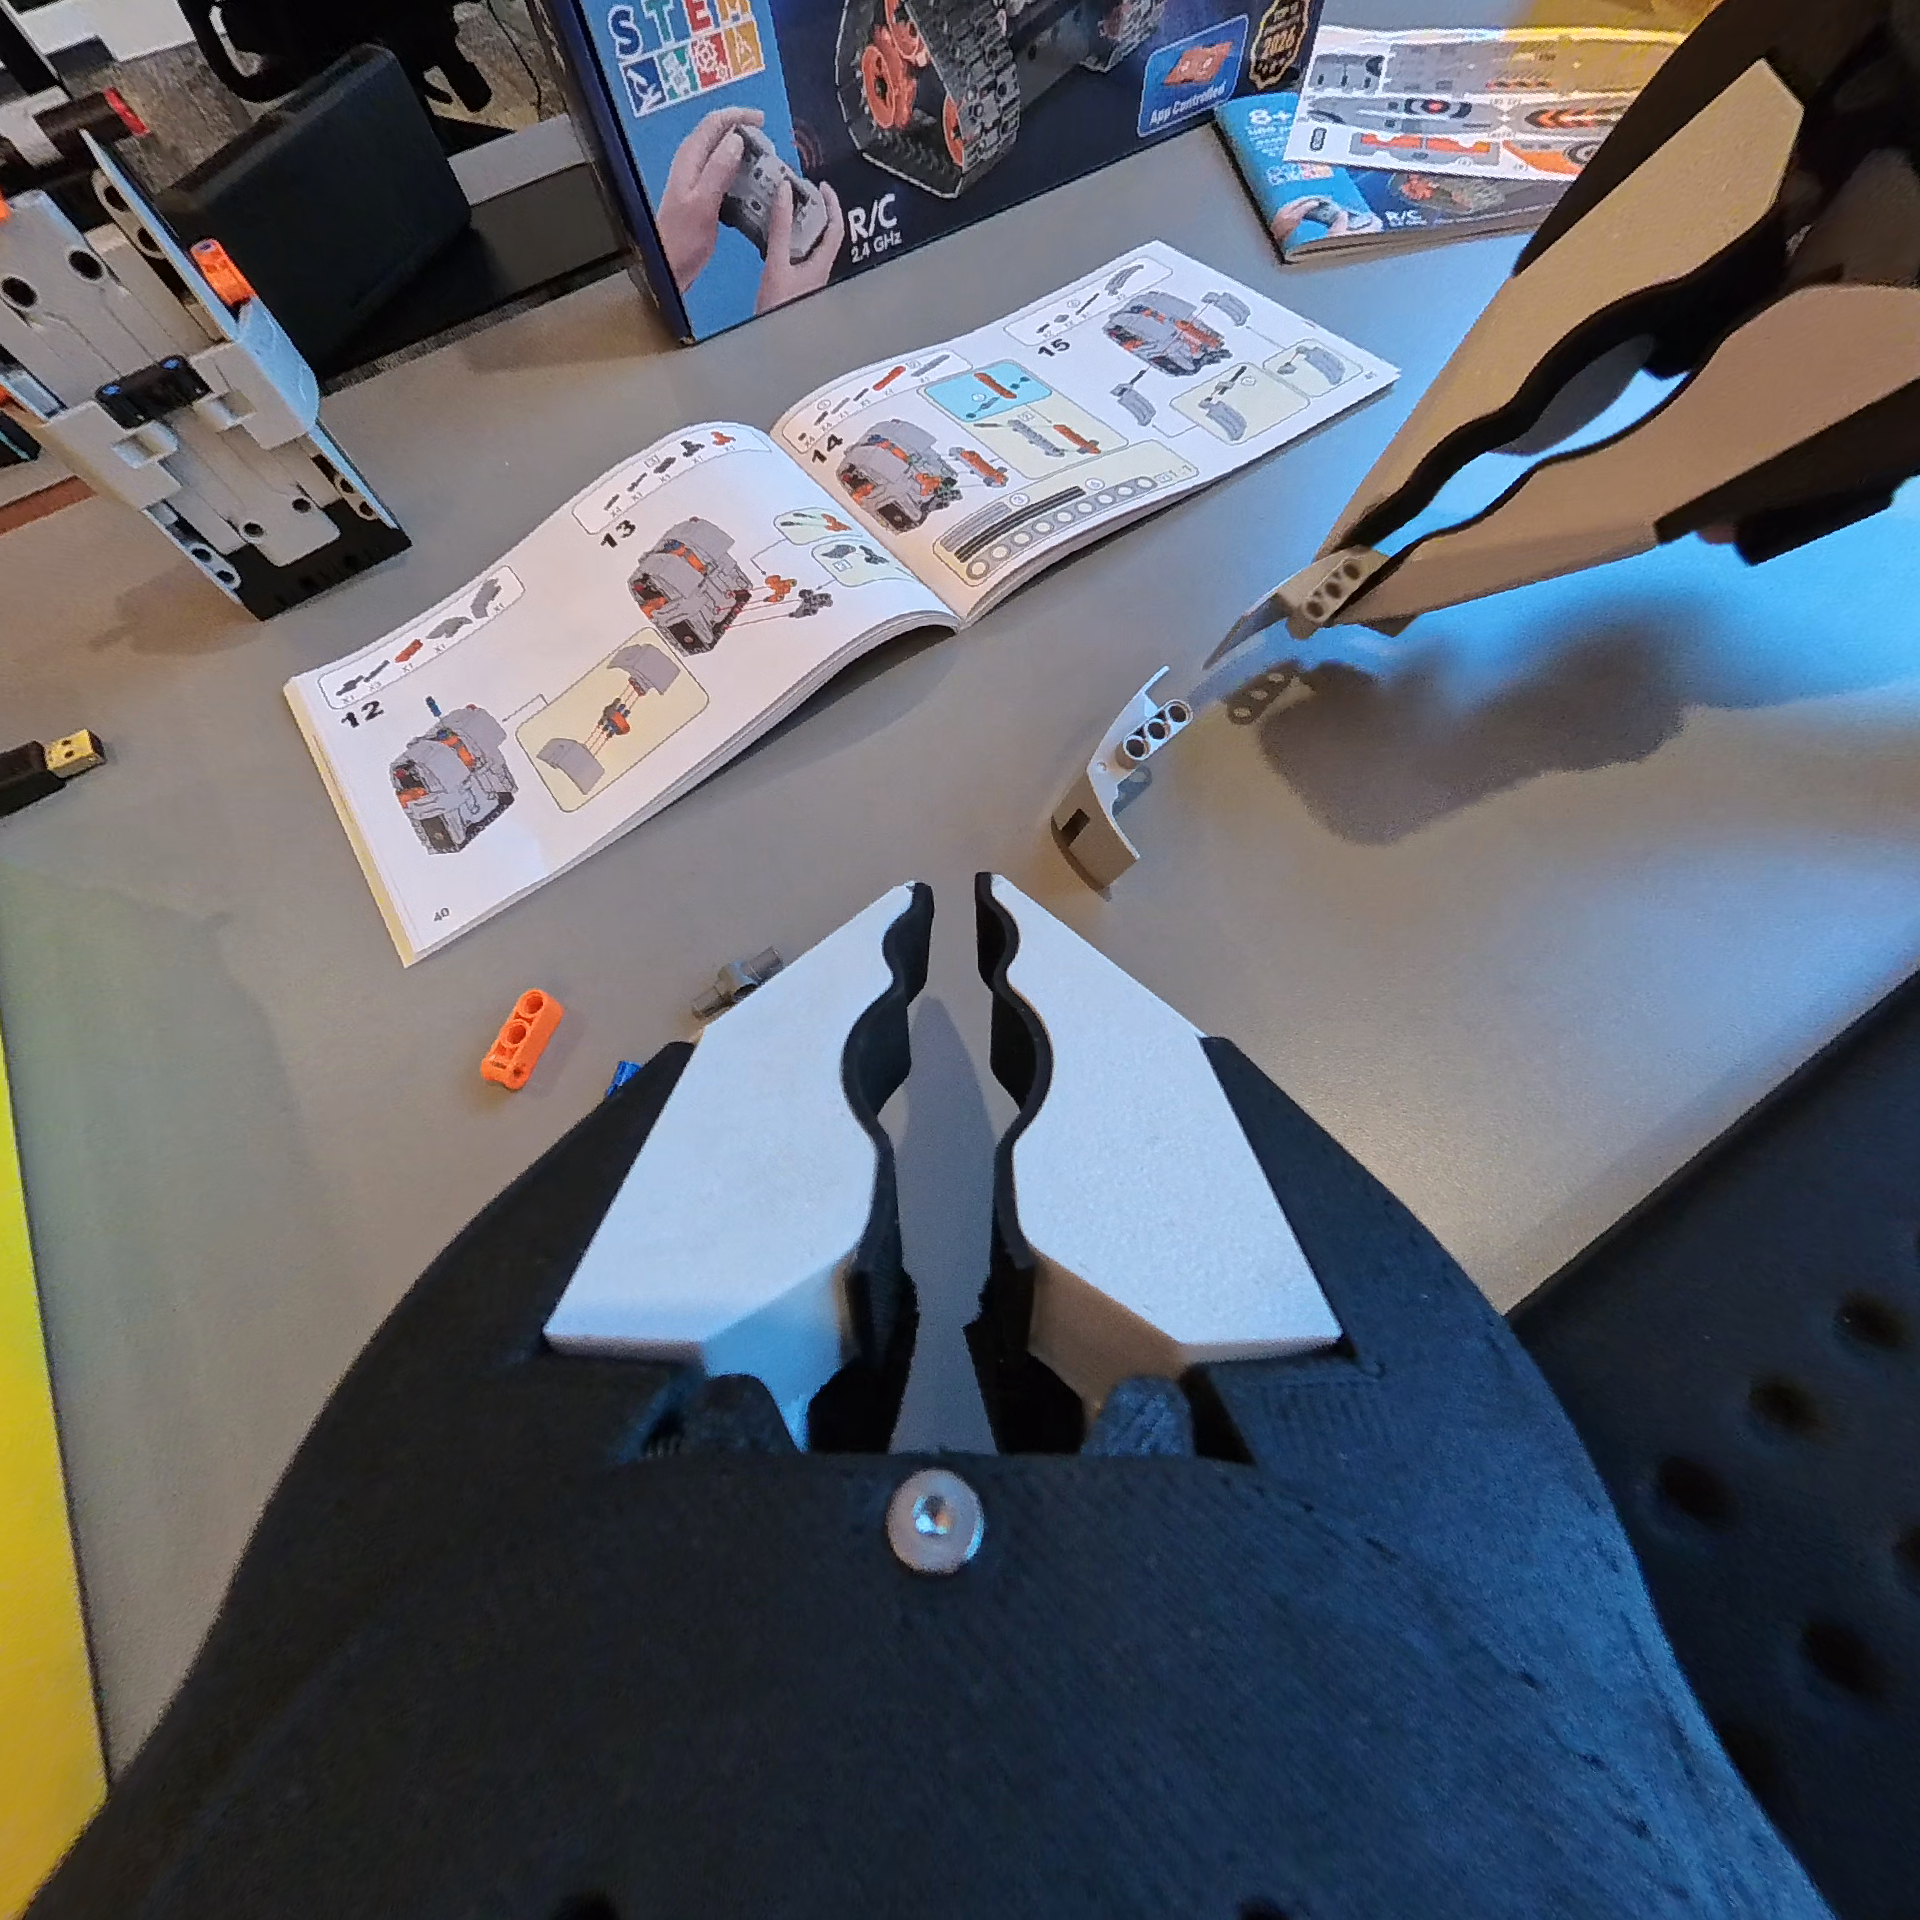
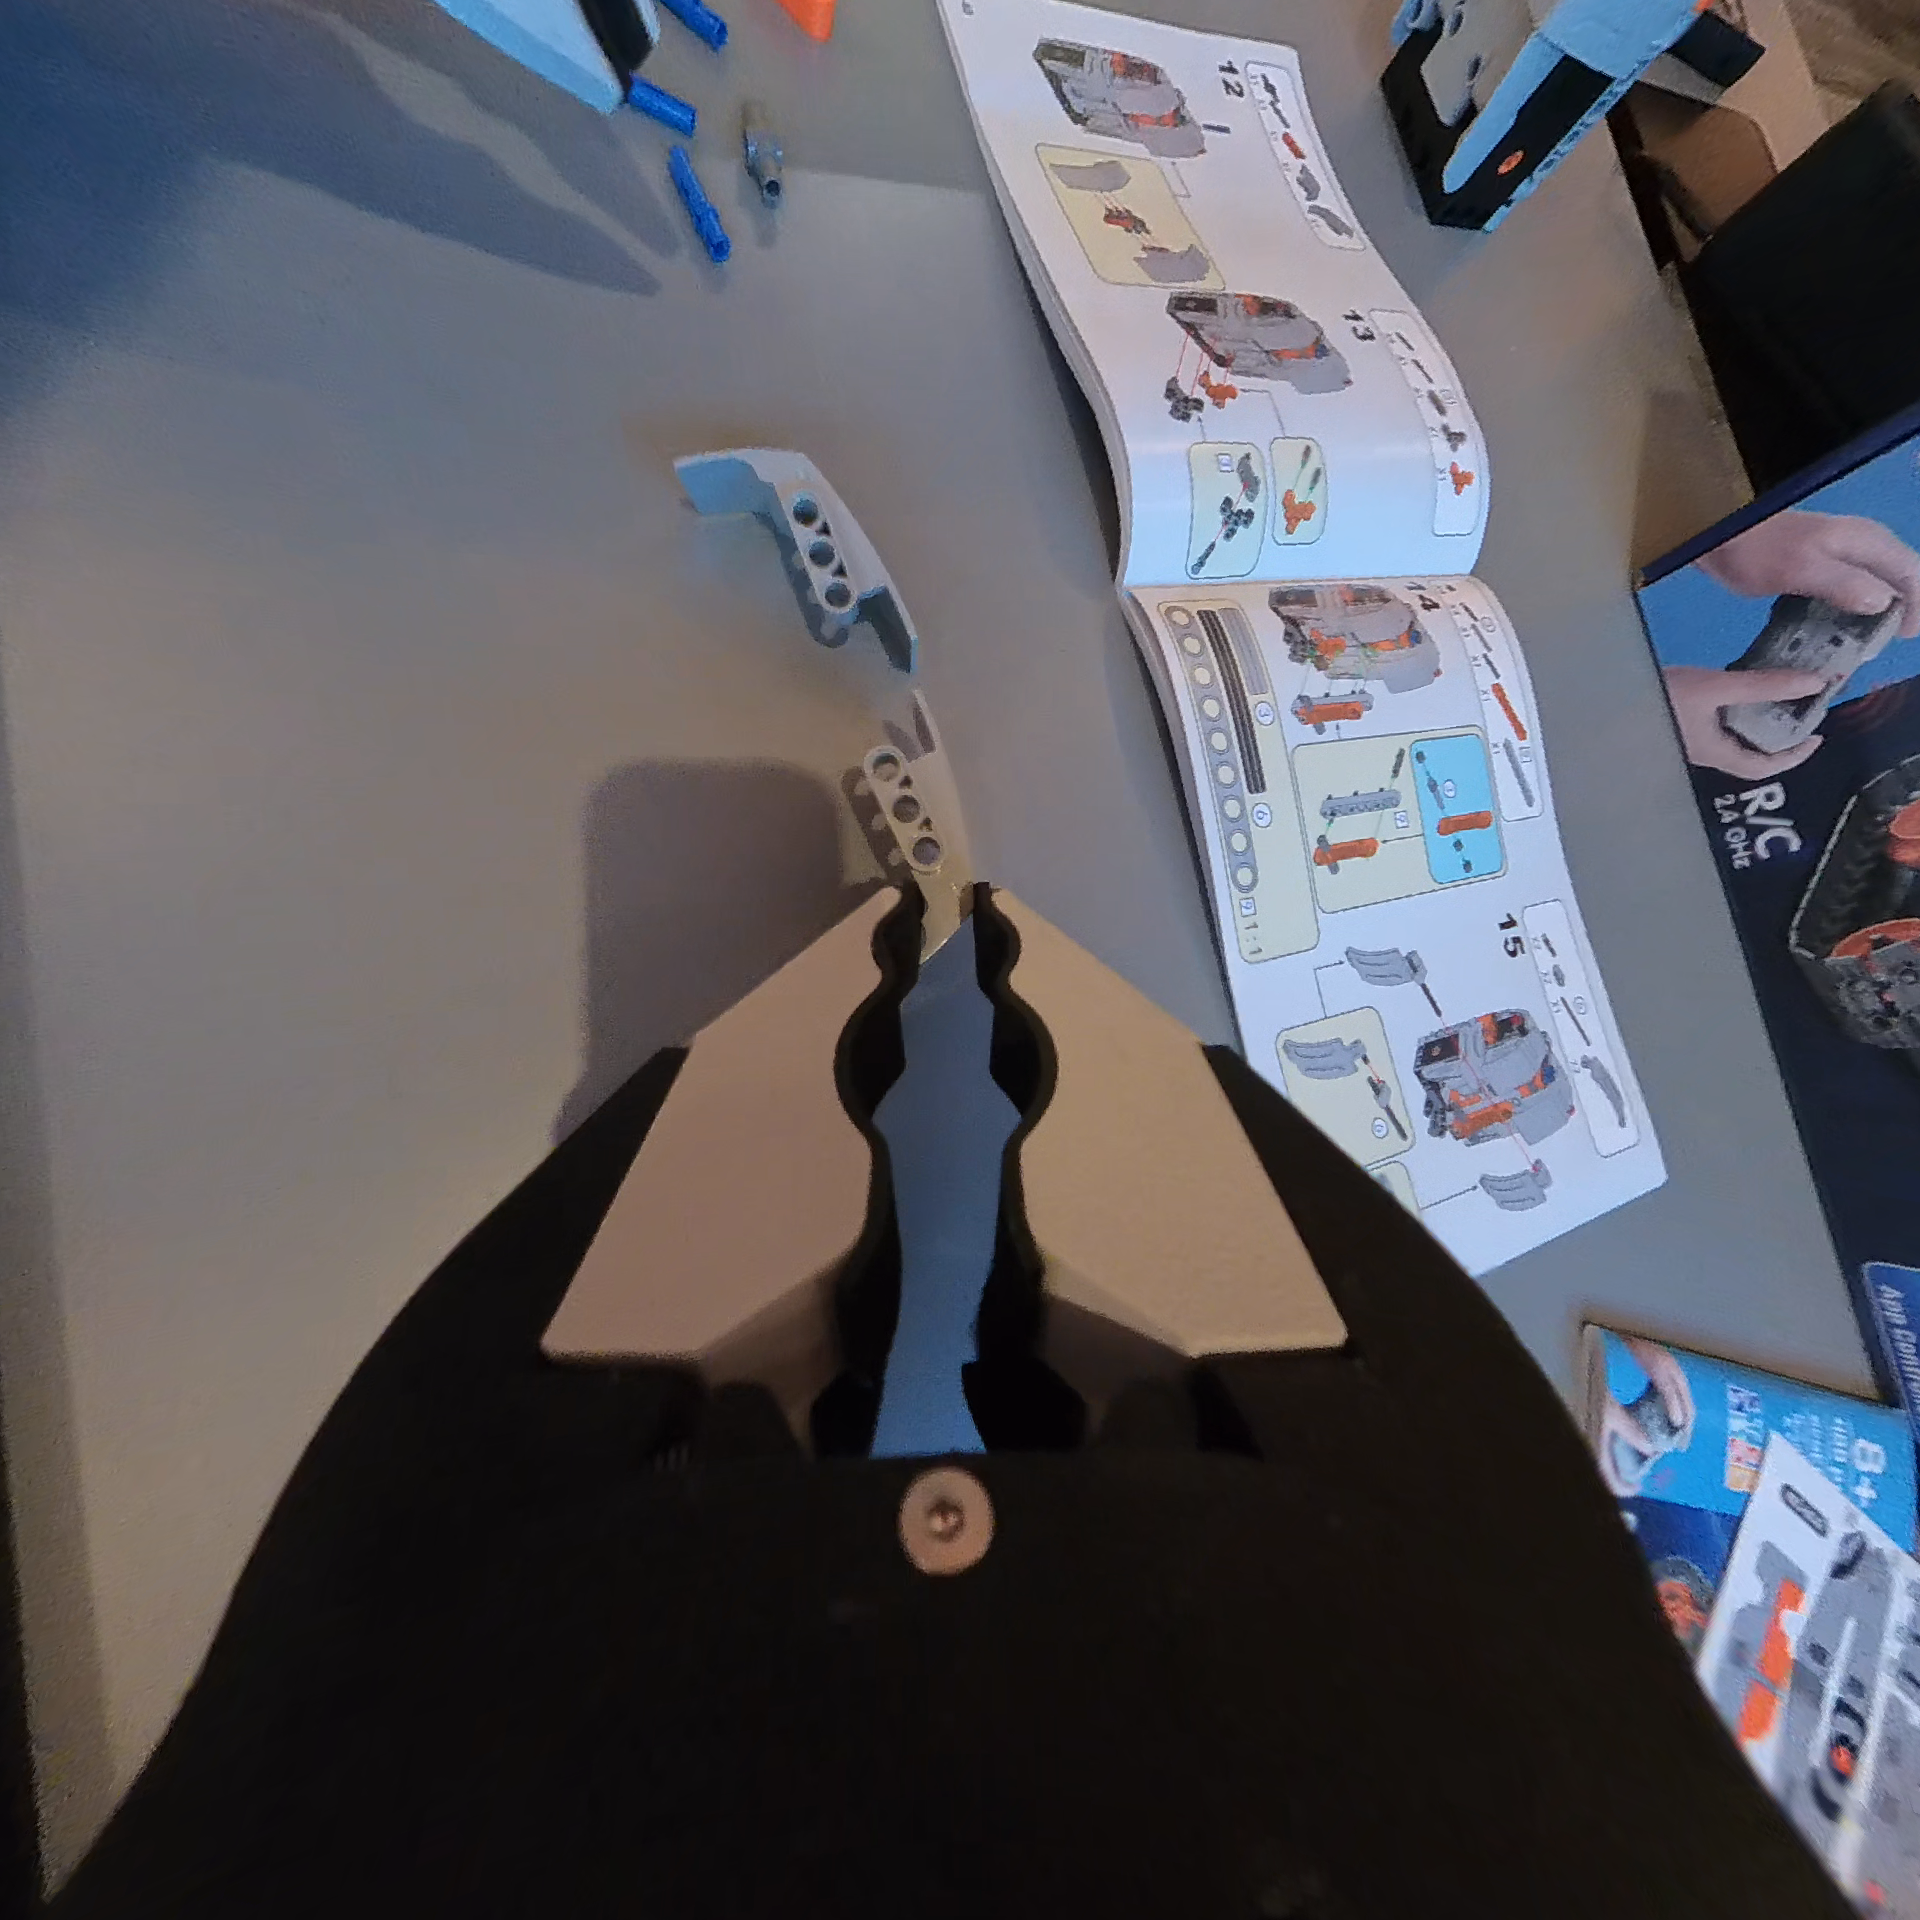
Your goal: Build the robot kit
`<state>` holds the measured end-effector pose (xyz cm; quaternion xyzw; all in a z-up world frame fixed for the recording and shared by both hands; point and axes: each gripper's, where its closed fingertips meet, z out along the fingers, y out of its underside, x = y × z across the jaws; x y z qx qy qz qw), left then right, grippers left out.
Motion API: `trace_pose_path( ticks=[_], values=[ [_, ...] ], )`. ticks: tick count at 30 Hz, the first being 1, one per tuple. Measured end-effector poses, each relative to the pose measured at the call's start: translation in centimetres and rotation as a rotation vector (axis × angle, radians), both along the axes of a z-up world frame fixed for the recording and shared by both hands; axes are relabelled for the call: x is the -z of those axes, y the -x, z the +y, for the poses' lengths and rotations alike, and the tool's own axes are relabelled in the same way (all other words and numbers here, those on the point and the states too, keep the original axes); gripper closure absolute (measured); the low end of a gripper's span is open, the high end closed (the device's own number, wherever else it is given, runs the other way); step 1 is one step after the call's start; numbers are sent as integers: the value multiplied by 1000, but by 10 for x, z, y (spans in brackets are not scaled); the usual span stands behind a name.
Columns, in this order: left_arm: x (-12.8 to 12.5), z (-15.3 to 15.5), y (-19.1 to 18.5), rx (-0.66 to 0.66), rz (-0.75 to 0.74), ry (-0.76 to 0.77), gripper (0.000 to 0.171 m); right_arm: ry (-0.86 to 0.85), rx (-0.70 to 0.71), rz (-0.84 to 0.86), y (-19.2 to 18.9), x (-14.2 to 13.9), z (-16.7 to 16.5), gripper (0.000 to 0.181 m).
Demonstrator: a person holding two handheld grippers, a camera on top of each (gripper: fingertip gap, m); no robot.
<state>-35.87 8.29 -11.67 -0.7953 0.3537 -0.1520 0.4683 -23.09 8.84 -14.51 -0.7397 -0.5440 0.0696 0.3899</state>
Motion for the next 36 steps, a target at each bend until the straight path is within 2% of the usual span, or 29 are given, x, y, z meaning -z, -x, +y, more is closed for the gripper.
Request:
trace_pose_path(
  ticks=[5,19,23,36],
  values=[
    [2,0,0,1,8,4,165,-83,2,-108,2,7,4,173],
    [5,0,-2,6,28,11,165,-86,11,-91,10,7,5,165],
    [5,0,-2,7,30,10,166,-108,2,-107,10,7,5,172],
    [5,0,-2,7,32,11,166,-112,38,-112,8,7,11,172]
  ],
)
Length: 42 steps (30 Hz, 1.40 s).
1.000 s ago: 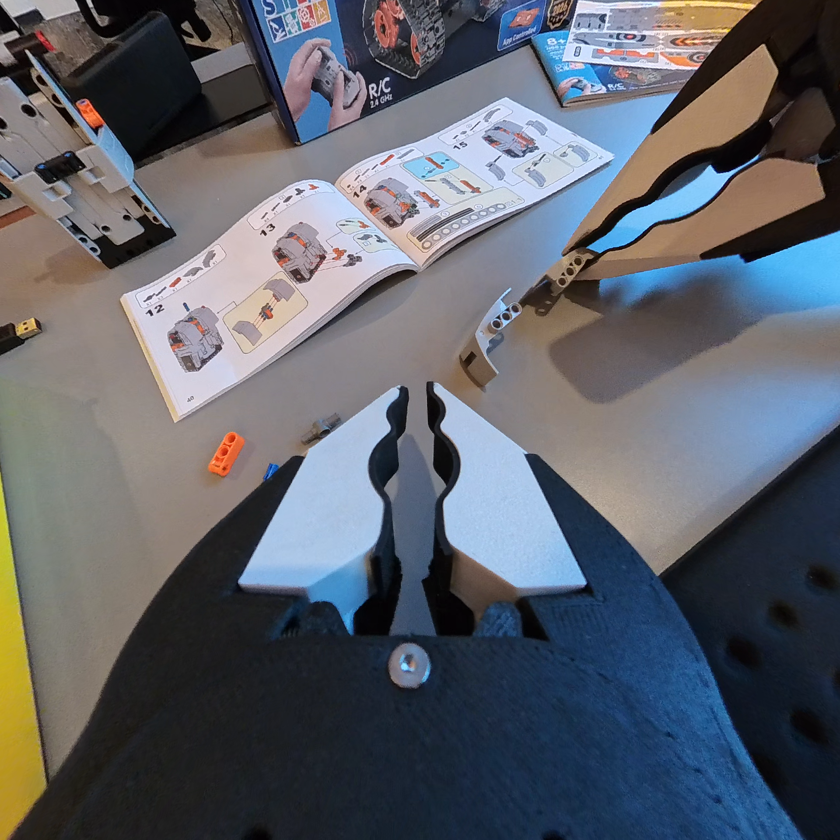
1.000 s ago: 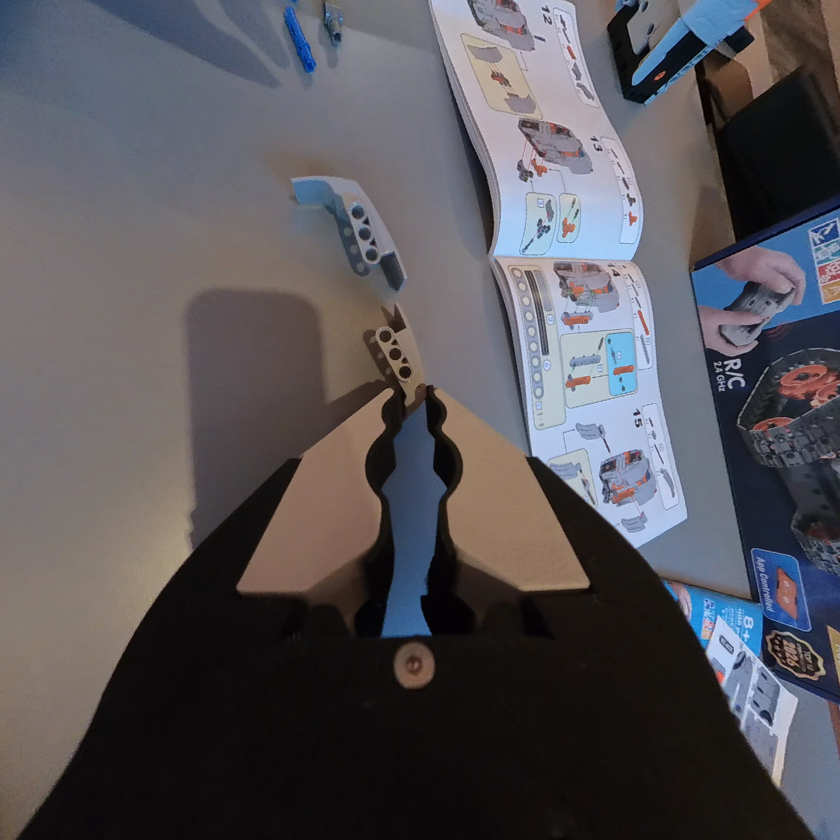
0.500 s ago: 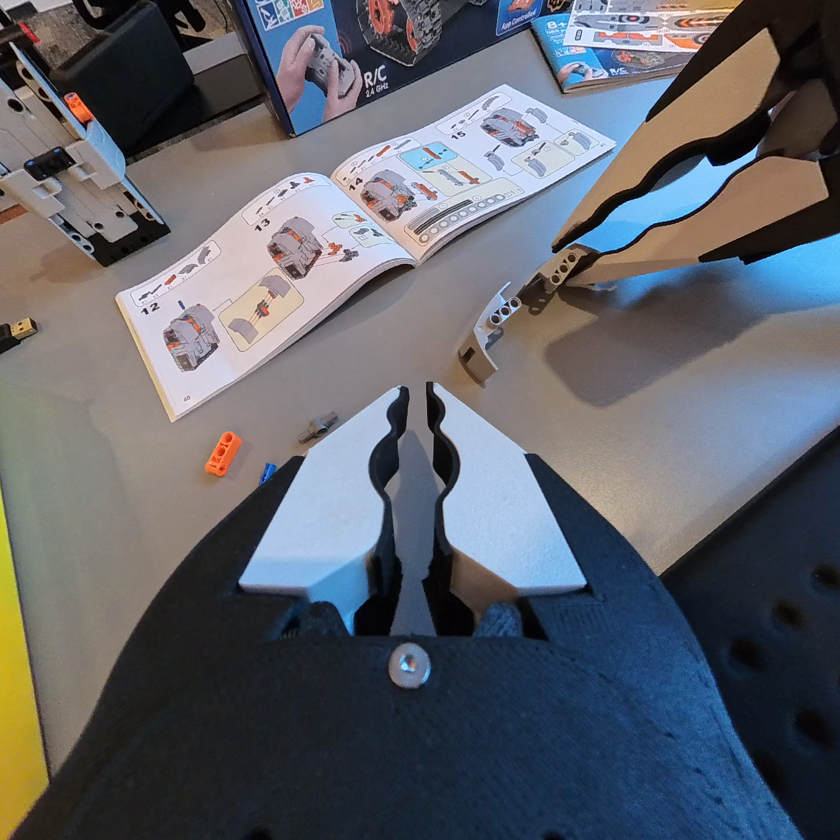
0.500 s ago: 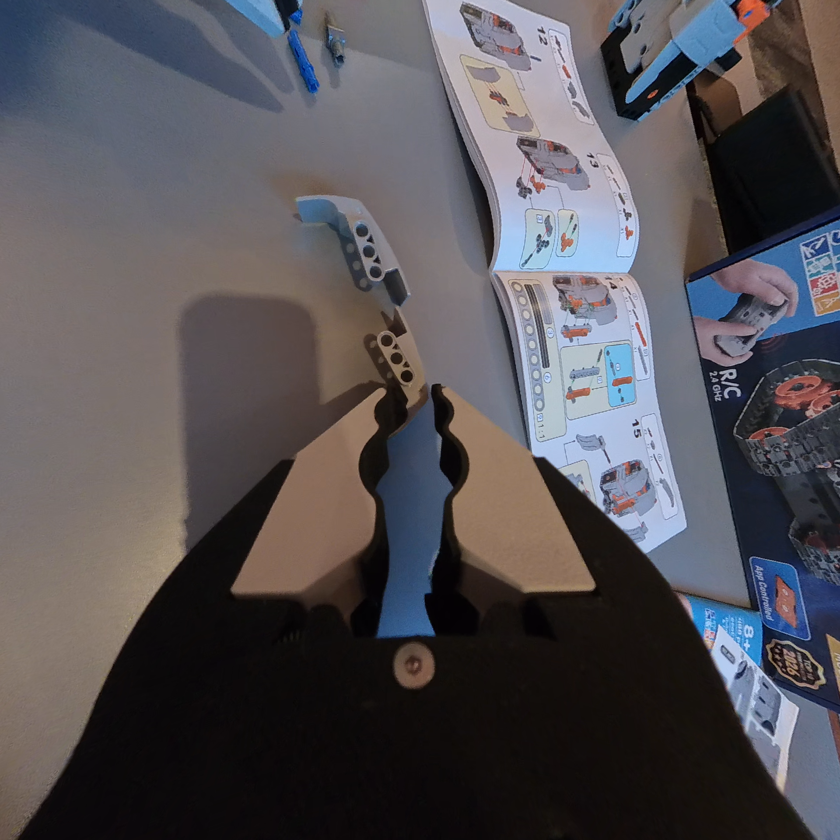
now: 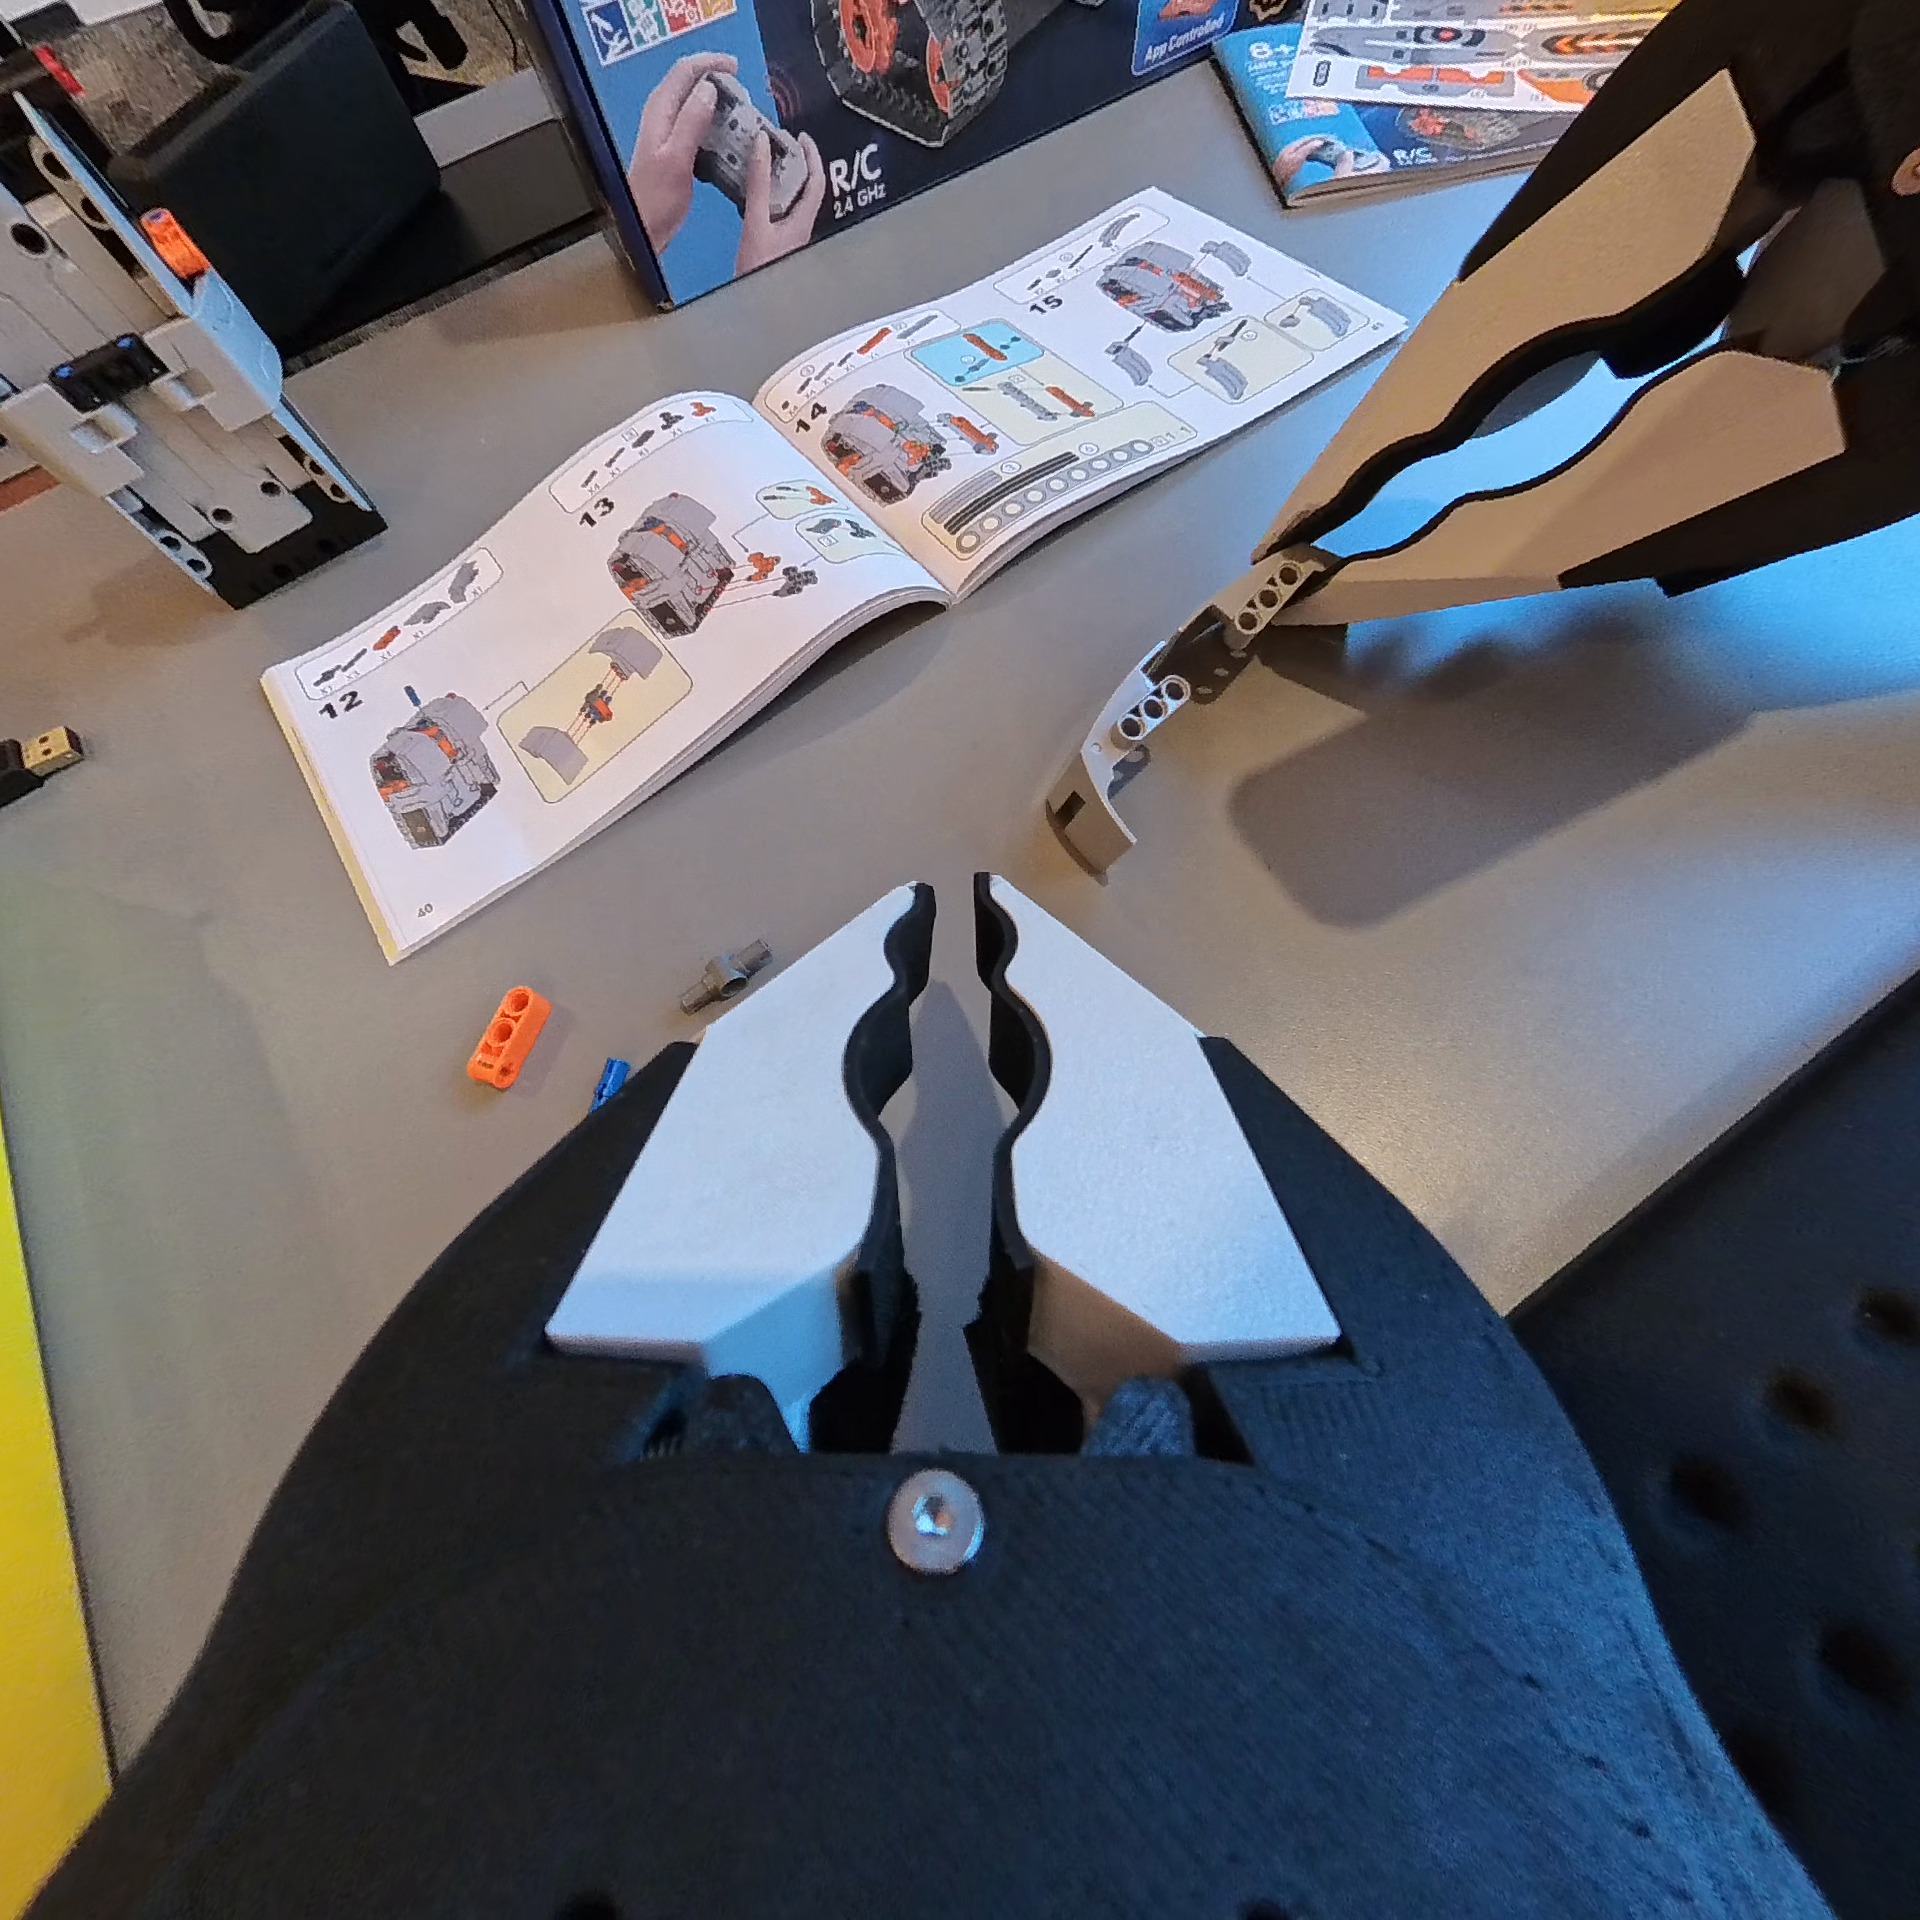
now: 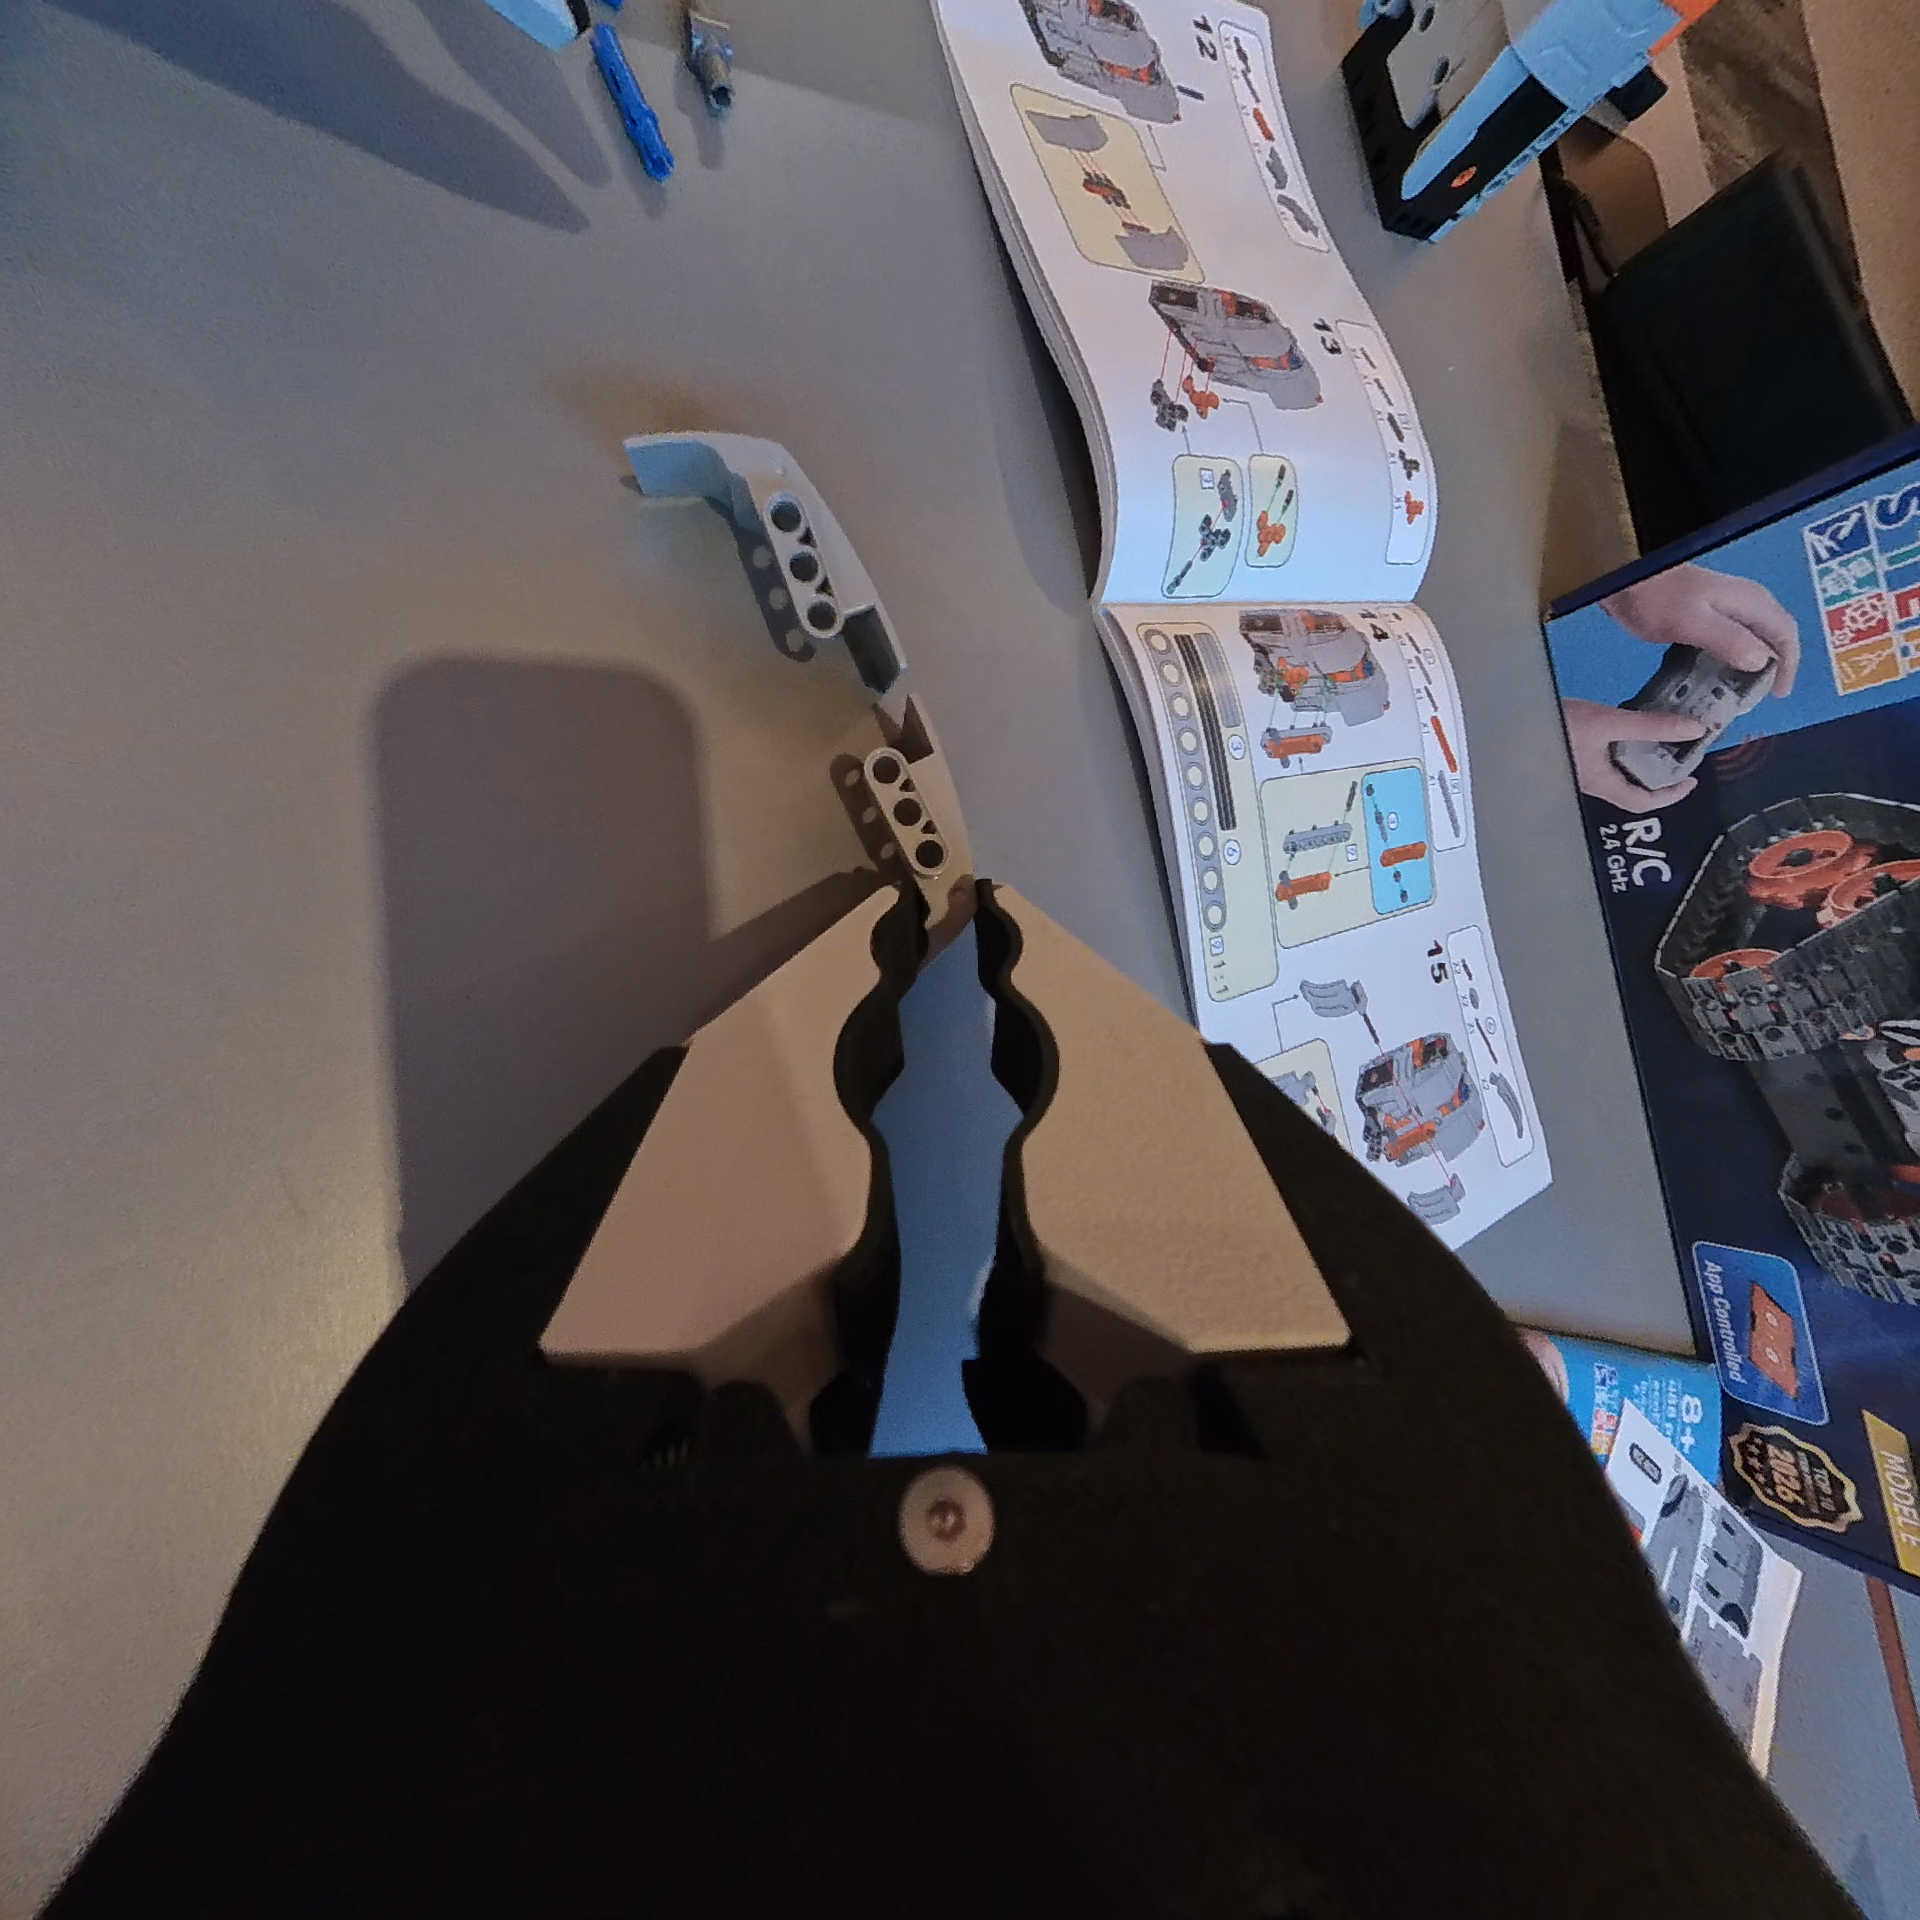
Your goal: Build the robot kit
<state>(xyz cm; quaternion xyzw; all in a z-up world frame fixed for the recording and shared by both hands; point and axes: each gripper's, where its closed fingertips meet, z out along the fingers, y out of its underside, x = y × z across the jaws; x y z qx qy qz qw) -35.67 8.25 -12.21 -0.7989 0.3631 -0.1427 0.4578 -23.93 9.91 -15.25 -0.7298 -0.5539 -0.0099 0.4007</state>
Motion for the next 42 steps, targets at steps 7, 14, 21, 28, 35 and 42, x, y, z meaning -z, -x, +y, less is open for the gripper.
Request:
trace_pose_path(
  ticks=[7,14,21,28,35,42],
  values=[
    [0,0,0,-2,0,-1,166,4,-12,30,2,-4,-3,164],
    [-3,1,2,-13,-16,-7,165,36,-19,122,-7,-20,-7,155],
    [-25,8,17,-78,-123,-78,162,-51,155,451,-62,-79,19,145],
    [-36,16,38,-166,-169,-106,144,-202,261,548,-100,-108,34,125],
    [-48,18,61,-216,-213,-147,132,-256,238,580,-98,-113,36,120],
    [-49,17,49,-186,-264,-188,109,-235,192,587,-89,-109,36,123]
  ],
)
